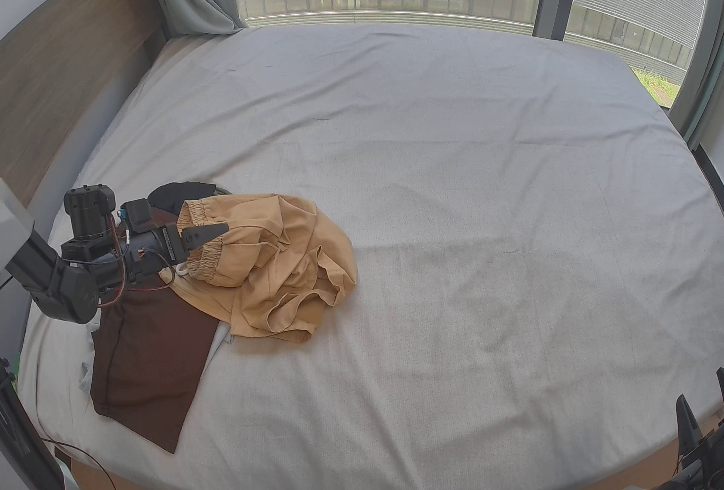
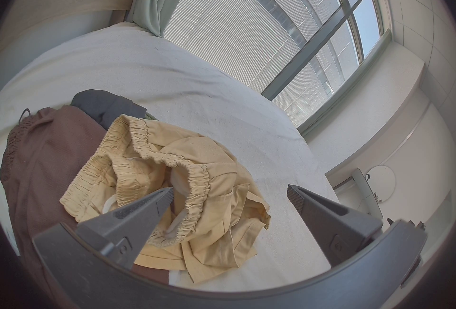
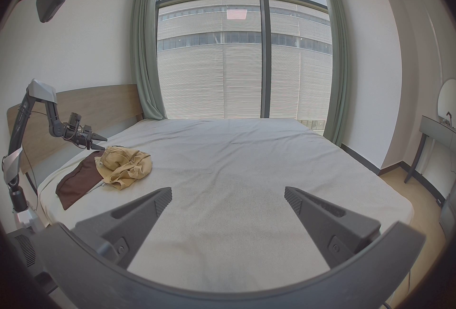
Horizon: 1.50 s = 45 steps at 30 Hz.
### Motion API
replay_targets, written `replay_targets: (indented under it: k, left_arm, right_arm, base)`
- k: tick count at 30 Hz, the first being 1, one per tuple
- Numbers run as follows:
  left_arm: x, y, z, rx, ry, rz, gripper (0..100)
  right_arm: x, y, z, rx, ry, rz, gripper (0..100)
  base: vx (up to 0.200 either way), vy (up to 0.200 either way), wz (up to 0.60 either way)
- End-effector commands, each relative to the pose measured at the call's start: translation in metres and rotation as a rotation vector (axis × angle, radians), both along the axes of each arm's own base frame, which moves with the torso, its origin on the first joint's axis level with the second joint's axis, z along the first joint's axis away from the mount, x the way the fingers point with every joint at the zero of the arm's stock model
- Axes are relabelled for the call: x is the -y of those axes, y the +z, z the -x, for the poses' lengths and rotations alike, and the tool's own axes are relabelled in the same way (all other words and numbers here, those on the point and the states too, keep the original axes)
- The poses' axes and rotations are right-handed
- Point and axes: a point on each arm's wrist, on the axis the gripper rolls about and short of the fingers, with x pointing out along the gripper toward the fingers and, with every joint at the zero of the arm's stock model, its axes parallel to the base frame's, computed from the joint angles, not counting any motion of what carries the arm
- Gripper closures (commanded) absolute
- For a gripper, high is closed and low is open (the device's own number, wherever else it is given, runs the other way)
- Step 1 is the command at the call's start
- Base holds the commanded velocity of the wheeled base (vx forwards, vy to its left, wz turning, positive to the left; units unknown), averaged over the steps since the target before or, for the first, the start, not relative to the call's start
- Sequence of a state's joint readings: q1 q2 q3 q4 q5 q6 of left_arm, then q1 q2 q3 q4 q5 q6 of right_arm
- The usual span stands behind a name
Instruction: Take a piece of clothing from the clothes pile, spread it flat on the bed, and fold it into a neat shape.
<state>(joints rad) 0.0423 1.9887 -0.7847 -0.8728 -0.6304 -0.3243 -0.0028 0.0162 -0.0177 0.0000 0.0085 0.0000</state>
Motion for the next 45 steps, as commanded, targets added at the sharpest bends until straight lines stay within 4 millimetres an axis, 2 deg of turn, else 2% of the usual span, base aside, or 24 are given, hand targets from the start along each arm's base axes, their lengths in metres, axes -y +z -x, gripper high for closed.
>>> replay_targets:
  k: [1,10,16,27,28,41,45]
  left_arm:
    - [0.008,-0.005,-0.007,-0.003,-0.023,-0.002,0]
    - [0.022,-0.02,-0.025,0.006,-0.022,-0.016,0]
    - [0.03,-0.023,-0.029,0.013,-0.041,-0.014,0]
    - [0.031,-0.029,-0.037,0.05,-0.011,-0.024,0]
    - [0.031,-0.028,-0.037,0.052,-0.008,-0.024,100]
    - [0.03,-0.028,-0.03,0.038,-0.012,-0.022,100]
    - [0.03,-0.014,-0.017,0.046,-0.008,-0.001,100]
  right_arm:
    - [0.0,-0.005,0.0,-0.003,0.0,0.0,0]
    - [0.0,-0.005,0.0,-0.001,0.0,0.0,0]
    - [0.0,-0.005,0.0,-0.003,0.0,0.0,0]
    - [0.0,-0.005,0.0,-0.001,0.0,0.0,0]
    - [0.0,-0.005,0.0,-0.001,0.0,0.0,0]
    - [0.0,-0.005,0.0,-0.001,0.0,-0.002,0]
    - [0.0,-0.005,0.0,-0.001,0.0,-0.002,0]
  base:
    - [0.0,0.0,0.0]
    - [0.0,0.0,0.0]
    - [0.0,0.0,0.0]
    - [0.0,0.0,0.0]
    - [0.0,0.0,0.0]
    - [0.0,0.0,0.0]
    - [0.0,0.0,0.0]
